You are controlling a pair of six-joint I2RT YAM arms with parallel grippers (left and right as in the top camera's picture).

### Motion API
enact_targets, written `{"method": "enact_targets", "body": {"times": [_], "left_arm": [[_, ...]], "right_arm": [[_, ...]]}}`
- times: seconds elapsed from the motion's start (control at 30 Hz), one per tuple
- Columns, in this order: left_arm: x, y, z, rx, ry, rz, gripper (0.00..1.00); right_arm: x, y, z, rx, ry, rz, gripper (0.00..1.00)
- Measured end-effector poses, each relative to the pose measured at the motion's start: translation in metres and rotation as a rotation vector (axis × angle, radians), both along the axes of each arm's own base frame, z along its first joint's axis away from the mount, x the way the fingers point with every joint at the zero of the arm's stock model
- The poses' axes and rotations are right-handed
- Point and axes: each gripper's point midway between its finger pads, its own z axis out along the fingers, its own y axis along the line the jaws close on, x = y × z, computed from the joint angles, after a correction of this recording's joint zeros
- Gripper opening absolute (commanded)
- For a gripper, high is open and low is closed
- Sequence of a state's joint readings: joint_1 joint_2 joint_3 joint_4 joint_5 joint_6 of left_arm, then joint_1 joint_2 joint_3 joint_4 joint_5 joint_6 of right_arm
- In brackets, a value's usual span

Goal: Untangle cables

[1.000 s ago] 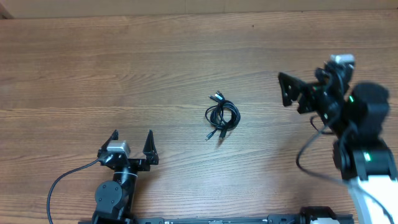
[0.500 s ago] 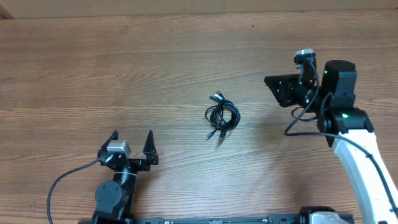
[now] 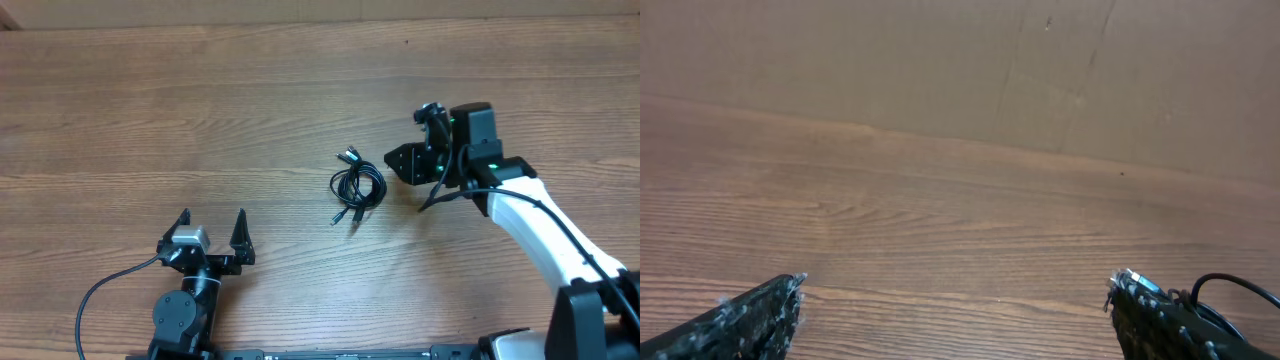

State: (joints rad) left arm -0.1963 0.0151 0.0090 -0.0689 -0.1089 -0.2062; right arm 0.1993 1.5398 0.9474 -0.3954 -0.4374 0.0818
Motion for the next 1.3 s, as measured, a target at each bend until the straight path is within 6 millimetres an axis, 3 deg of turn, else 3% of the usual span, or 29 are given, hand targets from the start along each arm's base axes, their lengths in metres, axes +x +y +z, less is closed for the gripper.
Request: {"method": "enact_targets", "body": {"times": [0.43, 0.67, 0.8, 1.07, 1.3], "left_arm": [[0.0, 0.0, 0.0, 0.0, 0.0, 0.0, 1.0], [0.0, 0.0, 0.0, 0.0, 0.0, 0.0, 1.0], [0.0, 0.0, 0.0, 0.0, 0.0, 0.0, 1.0], [0.0, 0.0, 0.0, 0.0, 0.0, 0.0, 0.99], [0.001, 0.0, 0.011, -0.008, -0.043, 0.001, 0.99]], "right_arm": [[-0.009, 0.009, -0.047, -0.135, 0.087, 0.011, 0.44], [-0.007, 0.006, -0.051, -0.157, 0.086, -0.003, 0.45], [-0.006, 0.005, -0.055, -0.165, 0.093, -0.005, 0.52], [0.0, 0.009, -0.081, -0.174, 0.114, 0.002, 0.52], [0.008, 0.011, -0.08, -0.158, 0.093, -0.015, 0.52]]}}
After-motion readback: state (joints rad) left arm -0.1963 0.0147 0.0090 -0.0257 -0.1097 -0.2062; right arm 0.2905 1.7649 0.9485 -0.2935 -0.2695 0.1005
